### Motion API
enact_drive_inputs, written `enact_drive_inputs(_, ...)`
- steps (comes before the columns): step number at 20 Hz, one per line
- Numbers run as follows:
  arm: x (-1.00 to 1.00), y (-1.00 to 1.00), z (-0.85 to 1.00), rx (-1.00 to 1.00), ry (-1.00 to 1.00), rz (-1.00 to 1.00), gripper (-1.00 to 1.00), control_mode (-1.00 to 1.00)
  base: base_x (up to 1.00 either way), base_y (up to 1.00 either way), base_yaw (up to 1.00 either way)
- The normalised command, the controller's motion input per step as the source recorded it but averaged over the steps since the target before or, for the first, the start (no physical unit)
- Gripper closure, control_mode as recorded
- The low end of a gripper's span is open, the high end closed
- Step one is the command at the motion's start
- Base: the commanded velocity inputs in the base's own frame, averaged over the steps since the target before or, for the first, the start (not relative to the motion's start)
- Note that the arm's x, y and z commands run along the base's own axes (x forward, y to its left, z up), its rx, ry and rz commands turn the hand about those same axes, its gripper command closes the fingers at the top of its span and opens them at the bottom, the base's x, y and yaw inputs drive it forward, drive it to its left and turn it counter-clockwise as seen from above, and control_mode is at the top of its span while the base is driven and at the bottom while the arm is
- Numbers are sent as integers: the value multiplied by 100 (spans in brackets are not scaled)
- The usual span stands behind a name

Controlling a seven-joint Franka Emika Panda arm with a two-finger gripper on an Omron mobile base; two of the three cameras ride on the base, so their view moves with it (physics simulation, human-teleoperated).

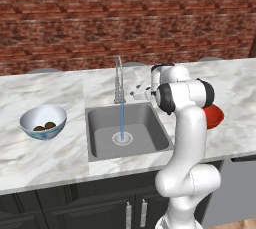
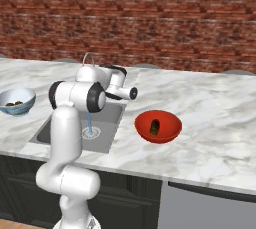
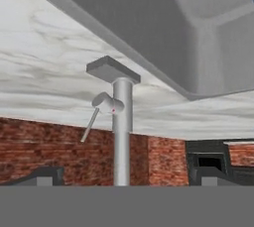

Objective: Pick the kiwis from the sink and place them in one bowl. Place the sweet potato in the other bowl. Then turn off the sink faucet.

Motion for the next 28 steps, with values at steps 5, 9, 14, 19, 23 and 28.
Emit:
enact_drive_inputs(5,15,18,-3,1,0,0,-100,-100,0,0,0)
enact_drive_inputs(9,12,13,-6,1,0,0,-100,-100,0,0,0)
enact_drive_inputs(14,12,0,-9,0,3,0,-100,-100,0,0,0)
enact_drive_inputs(19,19,0,-3,2,4,0,-100,-100,0,0,0)
enact_drive_inputs(23,24,0,-1,2,4,0,-100,-100,0,0,0)
enact_drive_inputs(28,27,0,-7,2,4,0,-100,-100,0,0,0)
